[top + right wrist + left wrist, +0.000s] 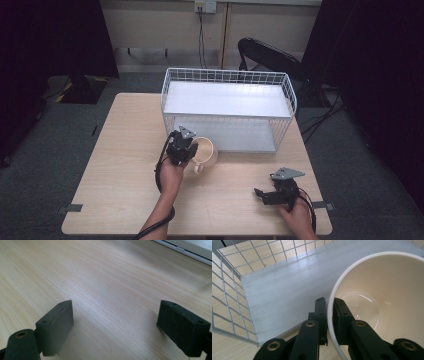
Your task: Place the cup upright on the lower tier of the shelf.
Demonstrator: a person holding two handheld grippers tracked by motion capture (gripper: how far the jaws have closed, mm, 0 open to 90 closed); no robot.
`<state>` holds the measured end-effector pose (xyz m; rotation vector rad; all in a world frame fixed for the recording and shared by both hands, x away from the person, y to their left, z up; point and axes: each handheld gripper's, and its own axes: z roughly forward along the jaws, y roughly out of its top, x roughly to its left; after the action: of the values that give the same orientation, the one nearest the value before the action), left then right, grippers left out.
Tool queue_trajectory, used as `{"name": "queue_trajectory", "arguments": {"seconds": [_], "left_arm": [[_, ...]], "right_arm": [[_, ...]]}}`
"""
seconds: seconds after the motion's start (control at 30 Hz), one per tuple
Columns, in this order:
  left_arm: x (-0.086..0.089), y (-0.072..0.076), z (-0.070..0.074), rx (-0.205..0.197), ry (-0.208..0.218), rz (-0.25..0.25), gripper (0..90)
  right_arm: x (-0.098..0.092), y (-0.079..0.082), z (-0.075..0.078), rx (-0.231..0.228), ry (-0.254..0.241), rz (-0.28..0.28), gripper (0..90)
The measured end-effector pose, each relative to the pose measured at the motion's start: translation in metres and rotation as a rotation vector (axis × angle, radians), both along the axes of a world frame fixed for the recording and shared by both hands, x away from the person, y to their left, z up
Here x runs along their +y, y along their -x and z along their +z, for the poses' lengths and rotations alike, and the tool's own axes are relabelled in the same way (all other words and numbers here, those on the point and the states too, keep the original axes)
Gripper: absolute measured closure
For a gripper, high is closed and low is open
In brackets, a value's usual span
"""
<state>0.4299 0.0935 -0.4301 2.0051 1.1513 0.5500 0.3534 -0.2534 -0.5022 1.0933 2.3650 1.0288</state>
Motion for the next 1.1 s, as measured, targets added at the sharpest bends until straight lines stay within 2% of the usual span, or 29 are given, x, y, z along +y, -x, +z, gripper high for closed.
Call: {"name": "queue_trajectory", "arguments": {"seconds": [0.37,0.4,0.7,0.77,1.0,1.1], "left_arm": [[-0.008,-0.005,0.0,-0.018,-0.001,0.019,83.1],[-0.01,-0.005,0.0,-0.029,-0.005,0.024,83.1],[-0.017,-0.008,-0.002,-0.048,-0.014,0.039,83.1],[-0.019,-0.009,-0.001,-0.051,-0.028,0.038,83.1],[-0.021,-0.014,-0.007,-0.058,-0.001,0.075,83.1],[-0.023,-0.015,-0.009,-0.068,-0.026,0.086,83.1]], "right_arm": [[0.0,0.0,0.0,0.0,0.0,0.0,12.8],[0.0,0.0,0.0,0.0,0.0,0.0,12.8],[0.0,0.0,0.0,0.0,0.0,0.0,12.8],[0.0,0.0,0.0,0.0,0.0,0.0,12.8],[0.0,0.0,0.0,0.0,0.0,0.0,12.8],[0.0,0.0,0.0,0.0,0.0,0.0,12.8]]}}
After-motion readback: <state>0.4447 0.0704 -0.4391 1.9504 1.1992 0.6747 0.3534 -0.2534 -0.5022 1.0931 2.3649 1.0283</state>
